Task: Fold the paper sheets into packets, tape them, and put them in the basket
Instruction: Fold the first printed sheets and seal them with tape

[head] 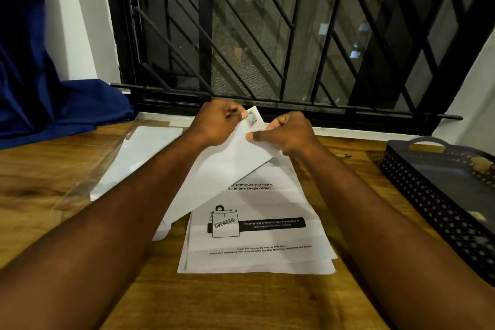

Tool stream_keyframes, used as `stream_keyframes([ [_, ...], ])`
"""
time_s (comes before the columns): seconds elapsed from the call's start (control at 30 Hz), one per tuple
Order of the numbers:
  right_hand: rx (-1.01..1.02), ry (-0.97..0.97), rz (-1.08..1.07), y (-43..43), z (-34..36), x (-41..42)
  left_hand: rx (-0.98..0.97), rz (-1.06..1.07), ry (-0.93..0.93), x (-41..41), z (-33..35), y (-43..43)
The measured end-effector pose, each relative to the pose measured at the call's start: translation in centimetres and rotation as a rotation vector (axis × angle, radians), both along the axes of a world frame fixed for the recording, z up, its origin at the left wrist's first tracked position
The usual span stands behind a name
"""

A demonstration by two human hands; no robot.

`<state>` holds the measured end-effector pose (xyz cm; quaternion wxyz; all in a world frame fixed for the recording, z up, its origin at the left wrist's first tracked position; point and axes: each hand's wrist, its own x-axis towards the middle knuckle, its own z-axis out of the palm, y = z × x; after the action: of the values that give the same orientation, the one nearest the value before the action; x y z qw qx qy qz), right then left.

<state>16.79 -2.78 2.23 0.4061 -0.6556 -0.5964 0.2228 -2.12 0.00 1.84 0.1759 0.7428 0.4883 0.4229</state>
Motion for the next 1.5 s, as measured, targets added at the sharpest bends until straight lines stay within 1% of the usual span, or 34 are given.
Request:
stream_keyframes([
  [0.07, 0.043, 0.056, 0.01, -0.1, 0.7, 0.7, 0.044, 0.027, 0.074, -0.3, 0.0, 0.0],
  [0.13, 0.156, 0.138, 0.005, 0.0, 1.2, 1.2, 0.055, 0.033, 0.11, -0.5, 0.1, -0.2],
  [0.2, 0.209, 0.198, 0.042, 0.1, 1.3, 1.3, 0.064, 0.012, 0.139, -0.5, 0.3, -0.5],
  [0.3, 0.186, 0.196, 0.166, 0.0, 1.1, 1.2, 0.07, -0.049, 0.183, -0.5, 0.9, -1.2],
  [0.4, 0.156, 0.151, 0.29, 0.0, 0.6, 1.6, 0.055, -0.109, 0.23, -0.4, 1.3, -1.7],
  [0.47, 0.153, 0.12, 0.315, 0.0, 0.3, 1.8, 0.053, -0.141, 0.257, -0.4, 1.4, -1.8],
  [0.57, 0.158, 0.125, 0.349, -0.1, 0.1, 2.0, 0.038, -0.159, 0.267, -0.5, 1.4, -1.8],
  [0.73, 0.107, 0.079, 0.459, 0.1, -0.5, 2.5, 0.015, -0.208, 0.263, -0.5, 1.5, -1.9],
  [0.87, 0.087, 0.002, 0.498, 0.1, -1.0, 2.3, -0.045, -0.219, 0.271, -0.5, 1.3, -1.8],
  [1.17, 0.048, 0.007, 0.544, 0.5, -1.5, 2.7, -0.047, -0.25, 0.292, -0.5, 0.9, -1.8],
  [1.23, 0.044, 0.035, 0.554, 0.7, -1.5, 2.8, -0.023, -0.244, 0.292, -0.5, 0.9, -1.9],
  [1.33, 0.035, 0.144, 0.543, 0.9, -1.4, 3.0, 0.008, -0.247, 0.297, -0.3, 1.0, -1.8],
  [1.5, 0.056, 0.133, 0.578, 0.9, -2.0, 3.1, 0.023, -0.232, 0.339, -0.4, 0.7, -1.9],
])
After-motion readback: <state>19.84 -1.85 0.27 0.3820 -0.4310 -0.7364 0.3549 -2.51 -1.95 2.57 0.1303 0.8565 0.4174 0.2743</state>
